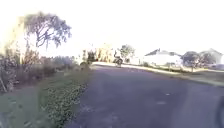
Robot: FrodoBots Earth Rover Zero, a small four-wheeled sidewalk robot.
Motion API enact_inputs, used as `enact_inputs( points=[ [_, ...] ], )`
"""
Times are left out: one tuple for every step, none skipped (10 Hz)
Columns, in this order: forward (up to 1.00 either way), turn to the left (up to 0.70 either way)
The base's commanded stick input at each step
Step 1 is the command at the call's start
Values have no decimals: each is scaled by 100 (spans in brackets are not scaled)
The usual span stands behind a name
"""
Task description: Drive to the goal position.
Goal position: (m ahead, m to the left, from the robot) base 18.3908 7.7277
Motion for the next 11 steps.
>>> enact_inputs(
  points=[
    [100, 0],
    [100, 0],
    [100, 0],
    [100, 0],
    [100, 0],
    [100, 0],
    [100, 0],
    [100, 0],
    [100, 0],
    [100, 0],
    [100, 0]
  ],
)
